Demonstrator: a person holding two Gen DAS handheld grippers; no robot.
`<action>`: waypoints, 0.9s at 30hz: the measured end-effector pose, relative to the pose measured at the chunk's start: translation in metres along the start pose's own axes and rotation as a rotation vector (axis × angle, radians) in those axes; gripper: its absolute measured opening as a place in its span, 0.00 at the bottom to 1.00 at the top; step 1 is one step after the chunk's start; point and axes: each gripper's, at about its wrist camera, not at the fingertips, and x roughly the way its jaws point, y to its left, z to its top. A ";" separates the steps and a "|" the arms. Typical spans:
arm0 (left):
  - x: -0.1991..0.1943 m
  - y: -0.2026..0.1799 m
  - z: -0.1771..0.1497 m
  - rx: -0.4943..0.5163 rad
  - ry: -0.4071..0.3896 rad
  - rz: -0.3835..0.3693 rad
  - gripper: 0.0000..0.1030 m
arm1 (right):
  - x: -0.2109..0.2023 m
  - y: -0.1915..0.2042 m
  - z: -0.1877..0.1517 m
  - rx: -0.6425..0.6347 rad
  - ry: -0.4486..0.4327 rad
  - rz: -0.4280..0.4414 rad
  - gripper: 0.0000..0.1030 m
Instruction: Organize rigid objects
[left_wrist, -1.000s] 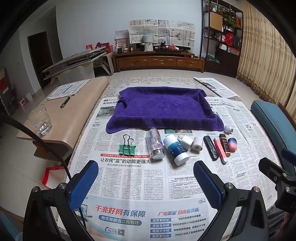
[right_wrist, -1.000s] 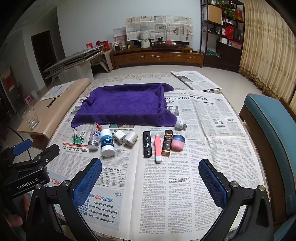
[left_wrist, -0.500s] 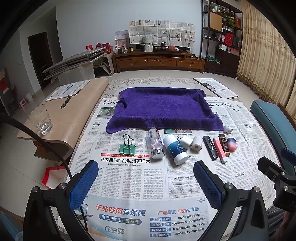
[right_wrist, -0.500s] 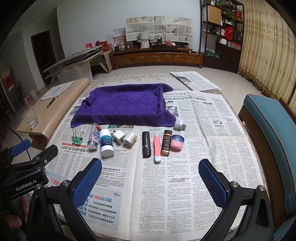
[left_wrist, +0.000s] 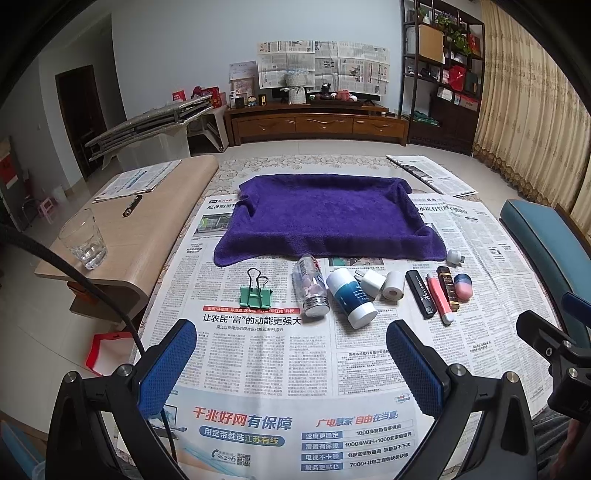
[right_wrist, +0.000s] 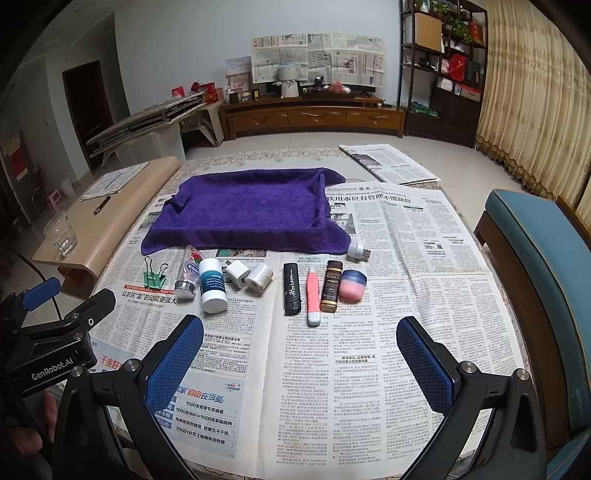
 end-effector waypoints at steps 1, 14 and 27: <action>0.000 0.000 0.000 0.000 0.001 -0.001 1.00 | 0.000 0.000 0.000 0.001 0.000 0.001 1.00; -0.002 0.001 0.001 -0.001 -0.001 0.000 1.00 | 0.000 0.002 0.000 -0.001 -0.001 -0.003 1.00; -0.006 0.001 0.002 0.005 -0.001 0.002 1.00 | 0.001 -0.003 0.000 0.005 0.001 -0.006 1.00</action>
